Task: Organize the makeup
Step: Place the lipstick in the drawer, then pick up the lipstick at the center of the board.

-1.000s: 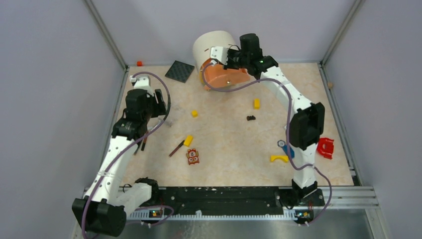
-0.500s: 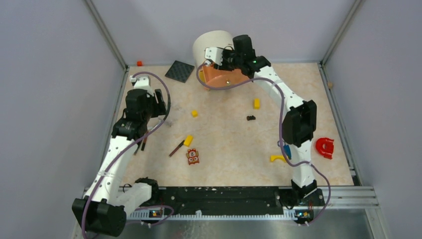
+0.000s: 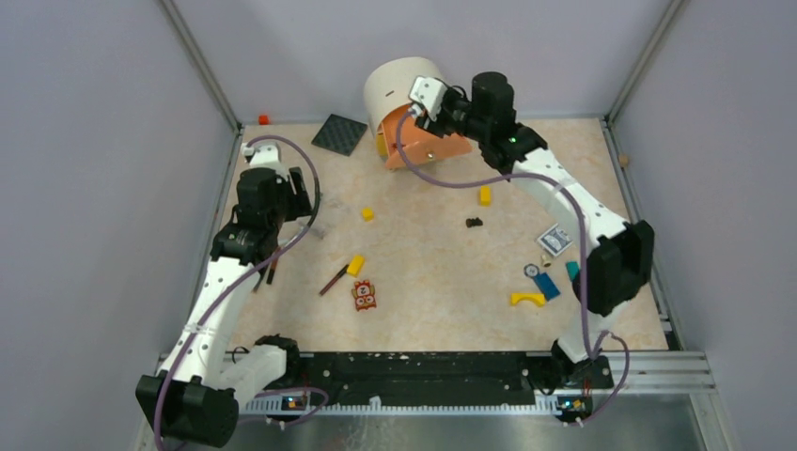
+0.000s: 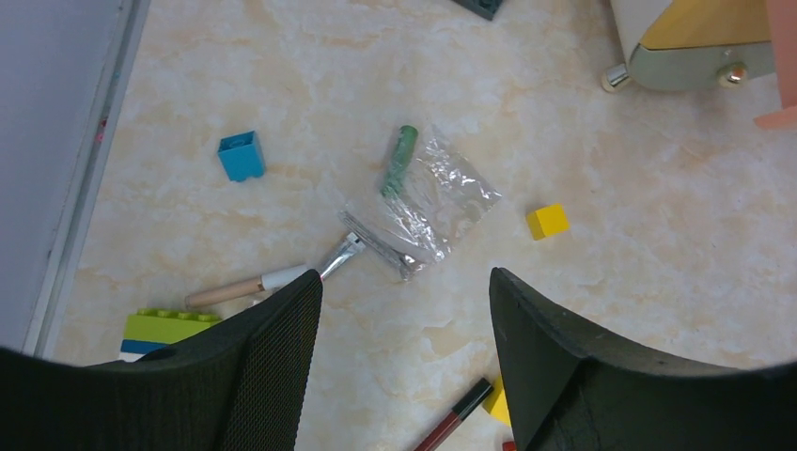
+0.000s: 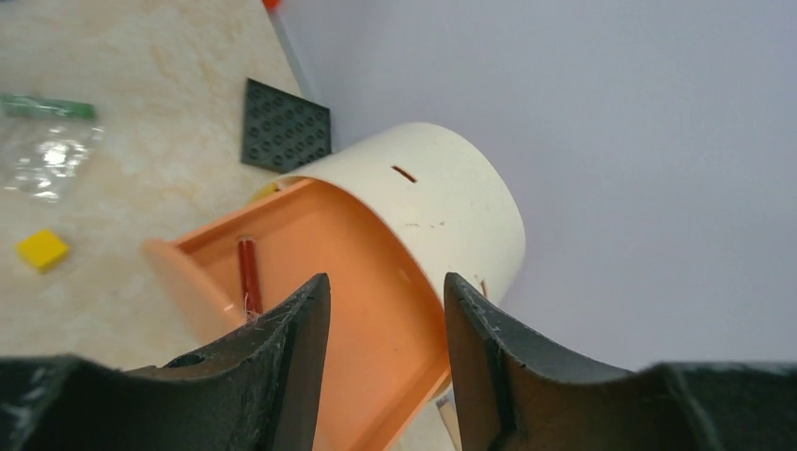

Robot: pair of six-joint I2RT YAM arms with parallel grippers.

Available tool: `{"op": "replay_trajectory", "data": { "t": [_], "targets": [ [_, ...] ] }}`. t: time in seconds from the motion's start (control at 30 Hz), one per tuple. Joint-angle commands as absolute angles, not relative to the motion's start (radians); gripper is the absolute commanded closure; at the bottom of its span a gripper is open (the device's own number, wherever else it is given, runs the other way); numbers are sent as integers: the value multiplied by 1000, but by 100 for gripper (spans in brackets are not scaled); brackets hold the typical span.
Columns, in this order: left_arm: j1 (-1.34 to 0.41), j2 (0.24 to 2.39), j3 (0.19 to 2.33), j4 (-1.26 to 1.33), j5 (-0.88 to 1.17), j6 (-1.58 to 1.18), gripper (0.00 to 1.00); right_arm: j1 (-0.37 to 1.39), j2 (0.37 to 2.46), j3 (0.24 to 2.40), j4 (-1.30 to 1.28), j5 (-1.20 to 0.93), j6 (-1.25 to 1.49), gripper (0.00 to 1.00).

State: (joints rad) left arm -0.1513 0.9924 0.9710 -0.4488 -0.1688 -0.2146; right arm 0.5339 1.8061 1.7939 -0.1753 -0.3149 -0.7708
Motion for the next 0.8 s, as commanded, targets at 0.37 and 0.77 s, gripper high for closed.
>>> {"op": "replay_trajectory", "data": {
  "t": [0.37, 0.77],
  "targets": [
    [-8, 968, 1015, -529, -372, -382, 28, 765, 1718, 1468, -293, -841, -919, 51],
    [45, 925, 1027, -566, -526, -411, 26, 972, 2073, 1762, -645, -813, -1112, 50]
  ]
}}
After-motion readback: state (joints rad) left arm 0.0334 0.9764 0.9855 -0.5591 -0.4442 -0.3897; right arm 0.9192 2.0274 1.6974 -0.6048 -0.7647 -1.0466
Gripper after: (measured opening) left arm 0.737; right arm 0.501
